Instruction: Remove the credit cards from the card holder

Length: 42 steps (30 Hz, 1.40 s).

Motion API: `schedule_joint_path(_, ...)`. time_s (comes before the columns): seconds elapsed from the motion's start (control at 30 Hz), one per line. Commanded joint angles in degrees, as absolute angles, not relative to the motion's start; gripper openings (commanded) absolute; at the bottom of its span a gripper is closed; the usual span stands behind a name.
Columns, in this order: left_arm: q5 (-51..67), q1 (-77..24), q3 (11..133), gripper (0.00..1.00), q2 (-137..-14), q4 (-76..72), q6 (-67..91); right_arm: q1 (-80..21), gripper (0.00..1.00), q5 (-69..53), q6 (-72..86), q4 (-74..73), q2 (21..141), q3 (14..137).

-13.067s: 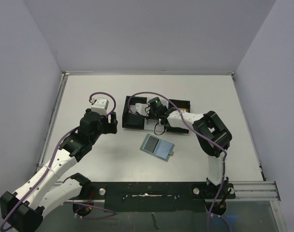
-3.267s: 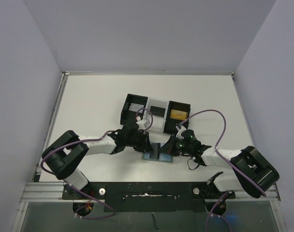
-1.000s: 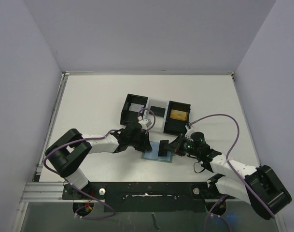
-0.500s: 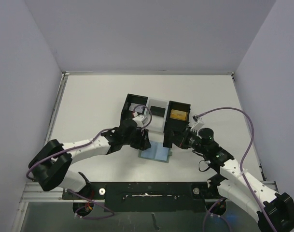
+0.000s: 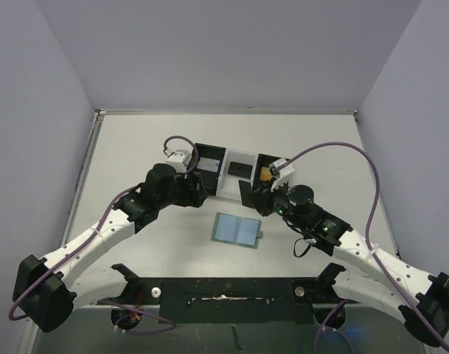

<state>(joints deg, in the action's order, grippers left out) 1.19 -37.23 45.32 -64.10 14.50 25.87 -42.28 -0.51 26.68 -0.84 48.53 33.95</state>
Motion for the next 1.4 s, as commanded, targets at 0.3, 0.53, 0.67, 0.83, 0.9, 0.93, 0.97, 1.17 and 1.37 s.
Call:
schedule_joint_path(0.3,-13.43,-35.46,43.69,0.72,-51.66,16.09,19.65,-46.22,0.00,10.55,-5.18,3.05,66.83,47.81)
schedule_joint_path(0.53,-11.91,-34.91,43.05,0.72,-51.75,15.16,19.57,-45.72,0.00,15.80,-10.92,-10.74,82.92,63.55)
schedule_joint_path(0.67,-11.62,-34.69,43.05,0.72,-51.31,14.76,19.51,-45.00,0.00,18.04,-12.68,-17.73,90.31,70.72)
schedule_joint_path(0.83,-11.79,-34.71,42.79,0.72,-50.98,15.12,19.34,-43.52,0.00,20.72,-16.85,-18.70,95.77,73.90)
schedule_joint_path(0.9,-11.34,-34.78,42.65,0.72,-50.95,15.12,19.34,-42.59,0.00,19.45,-18.94,-18.62,96.85,74.97)
schedule_joint_path(0.93,-11.05,-34.80,42.63,0.72,-50.93,15.00,19.35,-42.28,0.00,18.48,-19.79,-18.18,97.15,75.40)
schedule_joint_path(0.97,-10.93,-34.87,42.63,0.72,-50.85,14.92,19.34,-42.11,0.00,17.72,-20.70,-17.81,97.34,75.55)
schedule_joint_path(1.17,-10.83,-34.89,42.56,0.72,-50.33,14.70,19.25,-40.66,0.00,13.89,-24.91,-13.75,97.91,73.80)
schedule_joint_path(1.37,-10.46,-34.98,42.44,0.72,-49.93,14.55,19.25,-38.38,0.00,9.87,-29.67,-13.96,99.82,75.41)
